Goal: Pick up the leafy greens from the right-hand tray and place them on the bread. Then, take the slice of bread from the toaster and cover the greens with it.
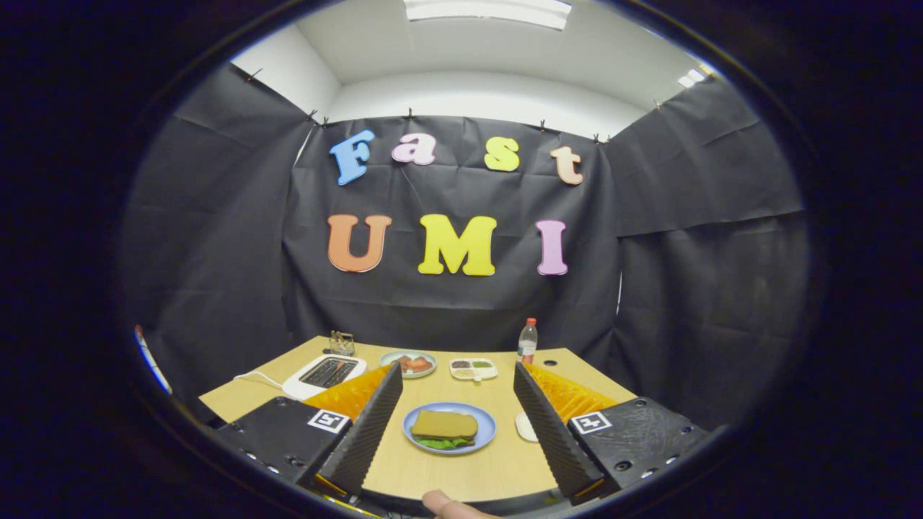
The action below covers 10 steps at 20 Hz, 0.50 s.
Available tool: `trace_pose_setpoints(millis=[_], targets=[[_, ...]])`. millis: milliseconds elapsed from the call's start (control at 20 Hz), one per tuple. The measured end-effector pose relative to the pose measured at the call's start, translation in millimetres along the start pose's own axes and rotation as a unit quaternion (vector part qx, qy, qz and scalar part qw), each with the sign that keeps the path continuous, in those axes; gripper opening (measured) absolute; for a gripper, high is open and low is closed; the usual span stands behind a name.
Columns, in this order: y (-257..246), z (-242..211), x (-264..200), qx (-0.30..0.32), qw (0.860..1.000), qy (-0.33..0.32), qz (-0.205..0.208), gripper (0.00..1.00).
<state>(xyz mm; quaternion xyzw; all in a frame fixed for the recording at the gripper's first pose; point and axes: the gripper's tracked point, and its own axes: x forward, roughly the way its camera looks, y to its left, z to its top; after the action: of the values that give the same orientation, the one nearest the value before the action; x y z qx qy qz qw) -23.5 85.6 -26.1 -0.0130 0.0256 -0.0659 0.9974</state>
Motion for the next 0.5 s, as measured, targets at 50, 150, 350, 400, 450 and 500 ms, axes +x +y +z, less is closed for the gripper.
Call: trace_pose_setpoints(millis=[50,150,350,400,450,500], targets=[[-2,-2,0,0.002,1.0,0.003,-0.003,0.96],[-9,-5,0,0.005,1.0,0.014,-0.014,0.95],[-13,-7,-2,0.017,1.0,0.023,-0.013,0.95],[-14,-7,-2,0.018,0.999,0.026,-0.013,0.95],[-14,-8,-3,0.019,0.999,0.028,-0.011,0.95],[-14,-8,-2,0.018,0.999,0.029,-0.01,0.95]])
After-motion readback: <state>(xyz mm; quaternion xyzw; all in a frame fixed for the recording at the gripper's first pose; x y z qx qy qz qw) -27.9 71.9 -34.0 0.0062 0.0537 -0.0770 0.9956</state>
